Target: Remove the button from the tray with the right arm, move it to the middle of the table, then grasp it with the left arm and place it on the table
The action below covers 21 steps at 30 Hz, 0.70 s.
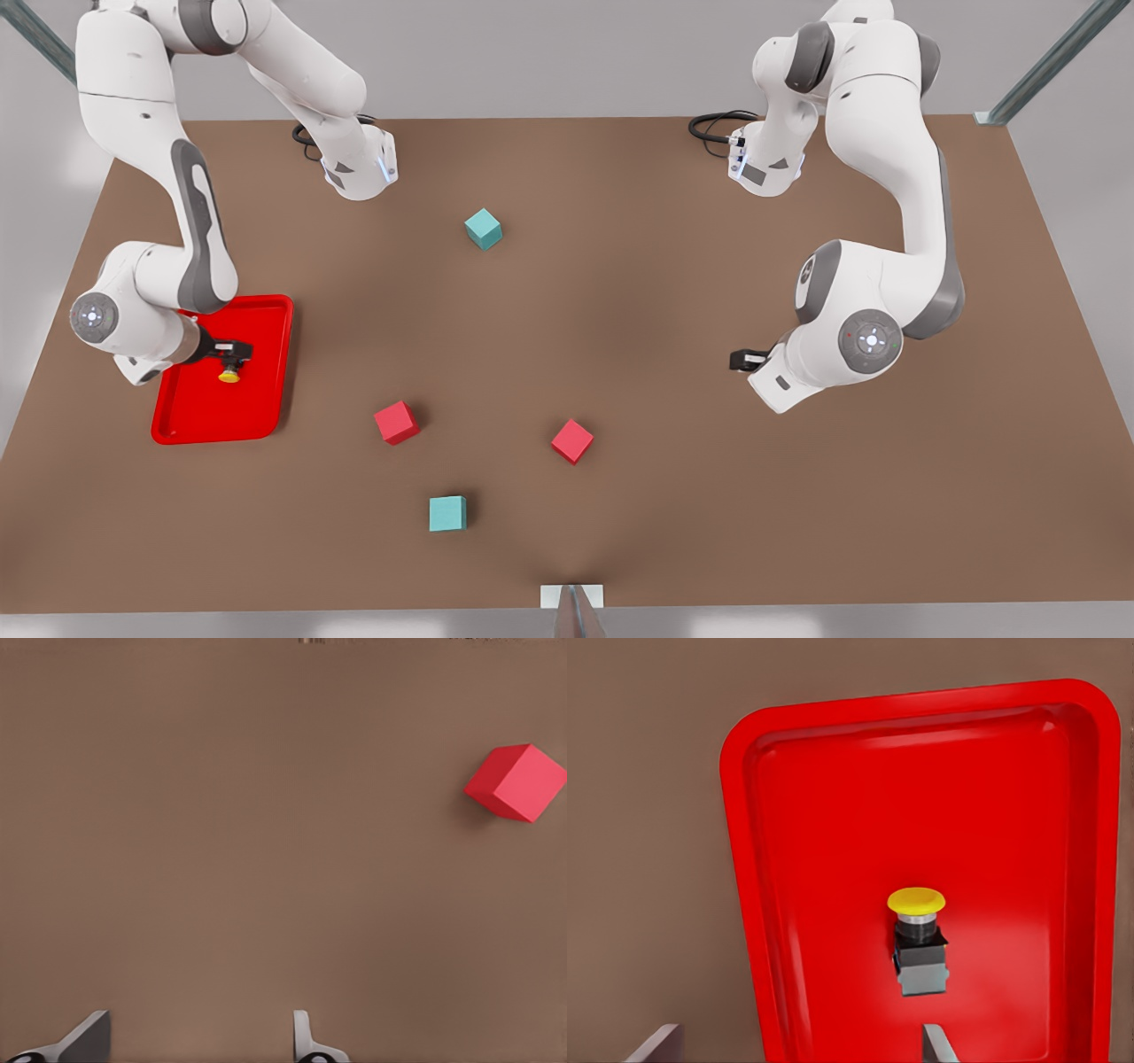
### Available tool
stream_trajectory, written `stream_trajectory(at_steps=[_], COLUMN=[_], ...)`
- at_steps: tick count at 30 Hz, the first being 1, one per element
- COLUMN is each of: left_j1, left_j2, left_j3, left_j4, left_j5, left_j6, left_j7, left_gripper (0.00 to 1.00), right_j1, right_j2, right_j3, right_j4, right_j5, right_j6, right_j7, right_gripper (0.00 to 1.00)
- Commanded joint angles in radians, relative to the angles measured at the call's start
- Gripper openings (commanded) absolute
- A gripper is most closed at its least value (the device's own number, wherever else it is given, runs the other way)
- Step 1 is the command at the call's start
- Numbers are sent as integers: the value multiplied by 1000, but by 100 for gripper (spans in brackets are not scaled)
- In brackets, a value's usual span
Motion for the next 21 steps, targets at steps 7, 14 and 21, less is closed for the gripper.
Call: stream_trajectory(at_steps=[7, 14, 21], left_j1=[0, -13, -17], left_j2=[14, 16, 22], left_j3=[0, 0, 0], left_j4=[0, 0, -1], left_j5=[4, 7, 1], left_j6=[8, -1, 2], left_j7=[-28, -47, -48], left_gripper=[100, 100, 100], right_j1=[-476, -547, -547], right_j2=[135, 190, 247], right_j3=[370, 432, 432], right_j4=[-19, -51, -50], right_j5=[-267, -345, -393], right_j6=[111, 97, 142], right_j7=[-134, -244, -242], right_gripper=[100, 100, 100])
